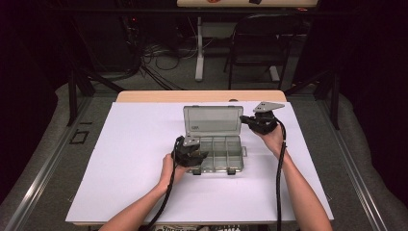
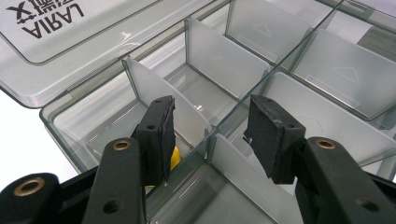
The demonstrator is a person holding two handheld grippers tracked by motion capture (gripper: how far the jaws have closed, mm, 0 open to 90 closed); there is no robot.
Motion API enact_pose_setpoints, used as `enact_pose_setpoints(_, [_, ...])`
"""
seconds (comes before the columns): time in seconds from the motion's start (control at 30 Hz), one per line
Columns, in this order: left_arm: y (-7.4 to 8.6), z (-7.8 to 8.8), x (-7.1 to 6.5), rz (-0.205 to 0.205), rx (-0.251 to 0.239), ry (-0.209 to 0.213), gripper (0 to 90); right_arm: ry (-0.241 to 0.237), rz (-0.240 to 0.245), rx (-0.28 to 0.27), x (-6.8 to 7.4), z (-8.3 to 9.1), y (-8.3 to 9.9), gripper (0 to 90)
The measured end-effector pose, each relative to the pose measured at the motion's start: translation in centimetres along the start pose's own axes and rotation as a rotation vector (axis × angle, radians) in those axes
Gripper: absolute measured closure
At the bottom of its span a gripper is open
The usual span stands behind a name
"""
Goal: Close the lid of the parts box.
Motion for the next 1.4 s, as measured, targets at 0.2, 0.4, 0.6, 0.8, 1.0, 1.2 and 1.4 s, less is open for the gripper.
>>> enact_pose_setpoints(0.2, [0.0,0.0,0.0,0.003,-0.002,0.004,50.6,-0.003,0.008,-0.01,0.0,0.1,-0.1,90.0])
enact_pose_setpoints(0.4, [-0.1,-0.2,0.1,-0.005,-0.006,0.004,47.3,-0.009,-0.001,-0.014,0.0,0.2,-0.1,90.0])
enact_pose_setpoints(0.6, [-0.3,-0.4,-0.1,-0.054,-0.002,-0.002,36.3,-0.018,0.013,-0.007,0.1,0.2,-0.1,90.0])
enact_pose_setpoints(0.8, [-1.8,1.1,-0.1,-0.081,-0.075,0.001,26.6,-0.021,0.02,-0.002,0.2,0.3,-0.1,90.0])
enact_pose_setpoints(1.0, [-2.9,2.6,1.1,-0.072,-0.13,0.006,19.0,-0.03,0.017,0.007,0.3,0.4,0.1,90.0])
enact_pose_setpoints(1.2, [-3.9,3.8,3.2,-0.049,-0.146,-0.034,7.9,-0.027,0.024,0.011,0.4,0.4,0.0,90.0])
enact_pose_setpoints(1.4, [-4.8,4.4,4.7,-0.038,-0.134,-0.054,0.1,-0.027,0.019,0.012,0.4,0.4,0.1,90.0])
Point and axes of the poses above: each handheld gripper's, and its own axes: z roughly backward along the jaws, y roughly out of its underside, x roughly to its left, the point moved 7 cm from there along -z, roughly forward along the jaws, and after that the axes turned 1 degree about -x, right-handed, at the moved point
